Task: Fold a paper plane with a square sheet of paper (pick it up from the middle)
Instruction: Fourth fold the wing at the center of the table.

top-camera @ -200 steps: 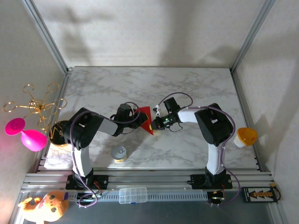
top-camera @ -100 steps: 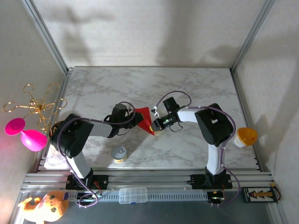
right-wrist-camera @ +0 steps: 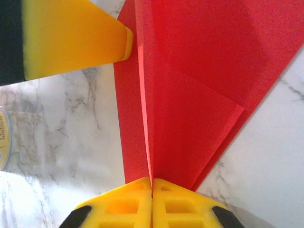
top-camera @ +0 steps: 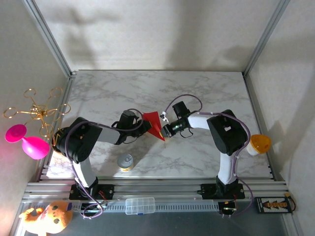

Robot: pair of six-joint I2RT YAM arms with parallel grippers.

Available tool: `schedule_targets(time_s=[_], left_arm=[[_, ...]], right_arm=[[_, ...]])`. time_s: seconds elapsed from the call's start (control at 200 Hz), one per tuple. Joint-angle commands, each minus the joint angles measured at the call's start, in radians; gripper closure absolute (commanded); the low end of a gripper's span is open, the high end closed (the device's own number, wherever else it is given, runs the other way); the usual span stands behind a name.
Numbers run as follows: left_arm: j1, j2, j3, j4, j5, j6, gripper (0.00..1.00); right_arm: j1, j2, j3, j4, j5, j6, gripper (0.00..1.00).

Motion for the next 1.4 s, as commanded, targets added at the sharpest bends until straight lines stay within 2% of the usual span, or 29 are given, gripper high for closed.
schedule_targets(time_s=[0.0, 0.155, 0.325, 0.921, 1.177, 1.397], left_arm=[[-0.007, 0.02, 0.027, -0.063, -0.031, -0.004, 0.68], [-0.013, 0.032, 0.053, -0.128, -0.047, 0.0, 0.64], [-0.015, -0.009, 0.083, -0.149, -0.04, 0.012, 0.7], [-0.05, 0.078, 0.227, -0.383, -0.13, 0.053, 0.69], [-0.064, 0.108, 0.248, -0.513, -0.183, 0.001, 0.59], [-0.081, 0.182, 0.304, -0.644, -0.229, -0.011, 0.58]], right_arm=[[-0.014, 0.0, 0.001, -0.056, 0.125, -0.015, 0.9], [-0.013, 0.0, 0.006, -0.061, 0.136, -0.012, 0.89], [-0.013, 0.008, 0.01, -0.065, 0.139, -0.017, 0.91], [-0.005, -0.002, 0.011, -0.071, 0.151, -0.049, 0.92], [0.011, -0.082, -0.04, -0.002, 0.205, 0.047, 0.75], [0.041, -0.116, -0.057, 0.039, 0.304, 0.105, 0.72]])
